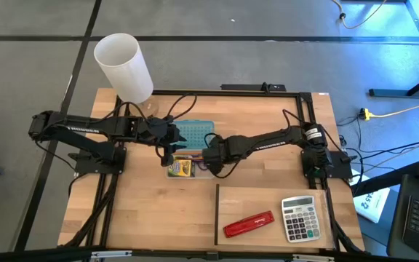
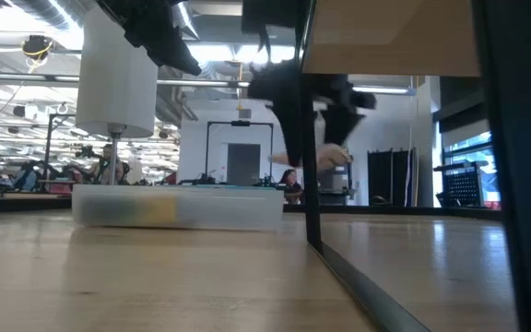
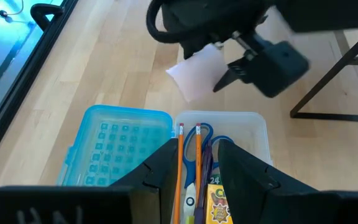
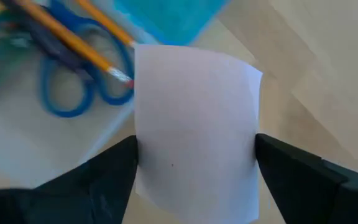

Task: Pack school essentials
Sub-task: Put the pink sticky notes into the blue supply box

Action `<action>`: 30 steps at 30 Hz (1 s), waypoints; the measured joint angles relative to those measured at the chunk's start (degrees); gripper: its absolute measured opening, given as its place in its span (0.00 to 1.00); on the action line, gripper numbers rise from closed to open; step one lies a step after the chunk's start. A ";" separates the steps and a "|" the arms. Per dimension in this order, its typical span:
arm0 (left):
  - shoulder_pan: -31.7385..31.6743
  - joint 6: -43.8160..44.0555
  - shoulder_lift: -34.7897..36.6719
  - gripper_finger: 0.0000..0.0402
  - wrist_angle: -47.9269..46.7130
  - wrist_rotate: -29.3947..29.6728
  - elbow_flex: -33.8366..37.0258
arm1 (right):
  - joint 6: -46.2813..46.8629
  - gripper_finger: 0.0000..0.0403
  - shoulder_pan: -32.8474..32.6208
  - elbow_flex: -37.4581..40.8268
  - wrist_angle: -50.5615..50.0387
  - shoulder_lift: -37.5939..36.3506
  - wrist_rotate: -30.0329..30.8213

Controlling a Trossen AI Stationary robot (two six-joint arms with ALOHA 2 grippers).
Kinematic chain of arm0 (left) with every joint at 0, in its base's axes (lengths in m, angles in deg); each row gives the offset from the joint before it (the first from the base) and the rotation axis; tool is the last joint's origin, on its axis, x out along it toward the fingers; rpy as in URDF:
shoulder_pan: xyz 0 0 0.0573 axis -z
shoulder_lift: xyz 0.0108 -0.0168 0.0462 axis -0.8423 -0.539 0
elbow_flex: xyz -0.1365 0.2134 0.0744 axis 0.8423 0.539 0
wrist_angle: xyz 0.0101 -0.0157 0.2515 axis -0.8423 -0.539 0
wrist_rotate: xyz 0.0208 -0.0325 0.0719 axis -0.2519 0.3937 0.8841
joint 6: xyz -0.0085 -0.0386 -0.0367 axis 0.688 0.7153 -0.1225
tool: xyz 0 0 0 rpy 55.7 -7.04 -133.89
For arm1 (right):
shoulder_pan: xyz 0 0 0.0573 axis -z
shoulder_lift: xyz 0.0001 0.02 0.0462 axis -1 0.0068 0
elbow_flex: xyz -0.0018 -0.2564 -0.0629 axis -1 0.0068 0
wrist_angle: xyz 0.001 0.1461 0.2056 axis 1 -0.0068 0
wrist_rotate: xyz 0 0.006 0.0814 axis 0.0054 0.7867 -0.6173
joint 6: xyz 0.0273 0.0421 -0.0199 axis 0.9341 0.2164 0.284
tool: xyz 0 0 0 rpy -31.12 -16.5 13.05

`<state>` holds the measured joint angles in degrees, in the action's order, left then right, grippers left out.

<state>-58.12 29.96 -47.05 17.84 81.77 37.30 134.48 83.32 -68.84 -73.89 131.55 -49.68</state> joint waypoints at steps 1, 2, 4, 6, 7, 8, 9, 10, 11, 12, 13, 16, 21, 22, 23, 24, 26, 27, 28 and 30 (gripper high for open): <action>0.00 -0.01 0.00 0.27 -0.02 0.00 0.00 | -1.88 0.79 0.06 -0.97 0.02 0.00 -0.02; 0.02 -0.02 0.02 0.27 0.00 0.00 -0.02 | -3.80 0.79 0.08 -1.95 0.04 0.00 -0.10; 0.02 -0.02 0.02 0.27 -0.02 0.02 0.00 | -9.21 0.79 0.09 -3.76 0.72 0.00 -0.16; 0.01 -0.02 0.00 0.27 -0.01 0.02 -0.02 | -15.99 0.79 0.09 -4.48 2.78 -0.02 -0.31; 0.02 -0.01 0.01 0.27 -0.01 0.02 0.00 | -19.67 0.79 0.10 -4.54 4.04 -0.02 -0.98; 0.02 0.00 0.01 0.27 -0.01 0.01 0.00 | -23.02 0.79 0.11 -4.54 5.44 -0.02 -2.02; 0.02 0.00 0.02 0.27 0.00 0.01 0.00 | -25.82 0.79 0.14 -4.54 6.84 -0.02 -3.42; 0.00 -0.02 0.00 0.27 0.00 0.00 0.00 | -28.08 0.79 0.25 -4.54 8.27 -0.02 -4.98; 0.00 -0.02 0.02 0.27 -0.02 0.02 -0.02 | -30.10 0.79 0.29 -4.54 9.72 -0.02 -6.40; 0.02 0.00 0.00 0.27 -0.02 0.00 0.00 | -31.77 0.79 0.29 -4.54 11.11 -0.02 -7.31; 0.02 0.00 0.01 0.27 -0.02 0.00 0.00 | -33.32 0.79 0.26 -4.54 12.42 0.00 -7.70; 0.01 0.00 0.00 0.27 -0.08 0.00 0.00 | -37.41 0.79 0.29 -4.54 14.77 0.00 -9.06; 0.13 0.00 0.00 0.27 -0.24 0.00 -0.02 | -42.08 0.79 0.29 -4.01 16.96 0.94 -11.34; 0.25 0.00 0.02 0.27 -0.28 0.00 0.00 | -43.20 0.79 0.26 -3.97 16.89 1.51 -11.32; 0.39 0.00 0.02 0.27 -0.28 0.00 -0.02 | -43.60 0.79 0.27 -3.97 17.62 1.91 -11.38; 0.54 0.00 0.02 0.27 -0.40 -0.03 -0.02 | -44.23 0.79 0.26 -3.97 17.56 2.17 -11.48; 0.97 0.00 0.11 0.27 -0.52 -0.45 -0.02 | -45.47 0.79 0.26 -3.99 17.76 3.00 -11.76; 1.18 0.04 0.11 0.27 -0.63 -0.59 -0.02 | -46.24 0.79 0.26 -3.99 17.80 3.25 -11.91; 1.59 0.12 0.11 0.27 -0.99 -0.64 -0.02 | -46.76 0.79 0.26 -3.97 17.40 3.58 -12.00; 2.32 0.07 0.11 0.27 -1.53 -0.66 -0.02 | -47.83 0.79 0.26 -3.97 18.22 3.96 -12.32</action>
<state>-55.80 30.03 -46.95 16.31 81.11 37.28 86.65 83.59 -72.81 -55.67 135.51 -62.00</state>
